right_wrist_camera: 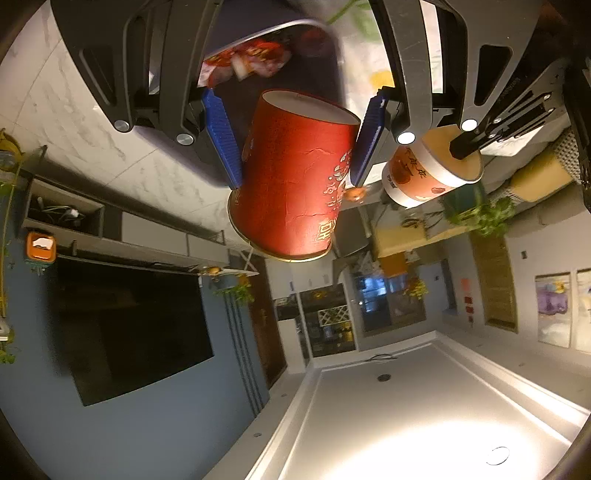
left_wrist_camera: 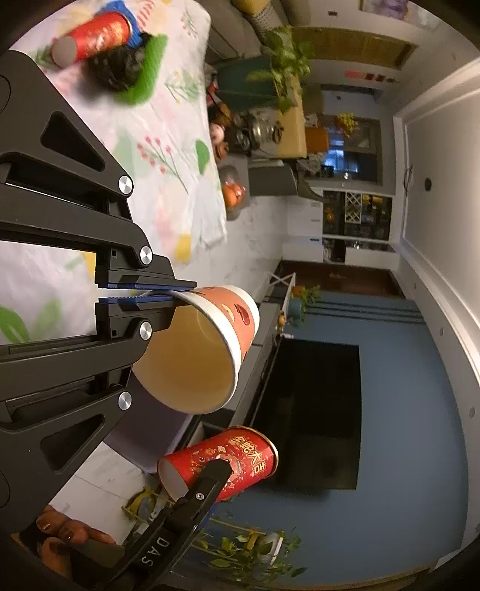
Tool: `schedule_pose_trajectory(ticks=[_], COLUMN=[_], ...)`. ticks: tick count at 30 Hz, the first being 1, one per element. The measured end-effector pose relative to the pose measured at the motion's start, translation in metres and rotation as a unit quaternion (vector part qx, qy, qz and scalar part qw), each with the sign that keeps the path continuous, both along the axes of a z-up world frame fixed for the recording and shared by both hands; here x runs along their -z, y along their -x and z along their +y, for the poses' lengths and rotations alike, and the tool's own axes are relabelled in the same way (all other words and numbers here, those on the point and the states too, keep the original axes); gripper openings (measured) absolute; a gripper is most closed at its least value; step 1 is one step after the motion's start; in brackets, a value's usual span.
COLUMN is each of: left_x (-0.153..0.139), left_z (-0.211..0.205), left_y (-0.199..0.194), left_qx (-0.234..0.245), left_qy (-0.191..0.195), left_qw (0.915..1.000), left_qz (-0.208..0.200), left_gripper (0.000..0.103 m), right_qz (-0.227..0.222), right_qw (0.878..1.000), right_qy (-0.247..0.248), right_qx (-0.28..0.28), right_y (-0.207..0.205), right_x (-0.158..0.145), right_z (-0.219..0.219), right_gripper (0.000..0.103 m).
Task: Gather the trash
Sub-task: 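Carry both cups over the grey bin and open both grippers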
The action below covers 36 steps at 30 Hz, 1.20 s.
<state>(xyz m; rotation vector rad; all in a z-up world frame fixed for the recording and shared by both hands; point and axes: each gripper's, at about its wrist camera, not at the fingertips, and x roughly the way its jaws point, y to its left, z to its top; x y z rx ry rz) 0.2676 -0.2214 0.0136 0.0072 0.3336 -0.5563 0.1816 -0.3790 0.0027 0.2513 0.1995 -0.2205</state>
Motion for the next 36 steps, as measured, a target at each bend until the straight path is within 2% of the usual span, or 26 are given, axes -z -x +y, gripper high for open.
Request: schedule_pose_trajectory(ticks=[5, 13, 26, 29, 30, 31, 32, 33, 36], left_x=[0.005, 0.021, 0.035, 0.038, 0.04, 0.04, 0.041, 0.043, 0.043], left_z=[-0.034, -0.064, -0.07, -0.068, -0.068, -0.068, -0.068, -0.067, -0.06], left_y=[-0.011, -0.03, -0.047, -0.052, -0.053, -0.051, -0.051, -0.05, -0.05], left_qx=[0.017, 0.032, 0.037, 0.046, 0.05, 0.054, 0.057, 0.05, 0.04], left_qy=[-0.003, -0.011, -0.01, 0.003, 0.007, 0.007, 0.004, 0.002, 0.015], left_qw=[0.9999, 0.9993, 0.9989, 0.9984, 0.9981, 0.9979, 0.9979, 0.9985, 0.9989], left_qz=[0.002, 0.016, 0.028, 0.035, 0.035, 0.034, 0.031, 0.022, 0.019], left_gripper=[0.002, 0.002, 0.002, 0.003, 0.005, 0.02, 0.044, 0.062, 0.066], right_qz=[-0.002, 0.001, -0.001, -0.005, -0.009, -0.014, -0.017, -0.019, -0.019], right_qw=[1.0, 1.0, 0.999, 0.999, 0.999, 0.998, 0.998, 0.998, 0.997], right_qy=[-0.01, -0.018, -0.033, -0.041, -0.048, -0.056, -0.06, -0.065, -0.07], right_qx=[0.016, 0.025, 0.021, 0.016, 0.012, 0.008, 0.007, 0.009, 0.014], right_y=[-0.002, -0.005, -0.012, -0.015, -0.016, -0.016, -0.016, -0.015, -0.013], right_x=[0.006, 0.018, 0.021, 0.021, 0.022, 0.022, 0.022, 0.022, 0.021], right_z=[-0.023, -0.034, -0.039, -0.042, -0.044, -0.046, -0.048, -0.05, -0.053], right_gripper=[0.059, 0.059, 0.06, 0.061, 0.066, 0.07, 0.073, 0.073, 0.073])
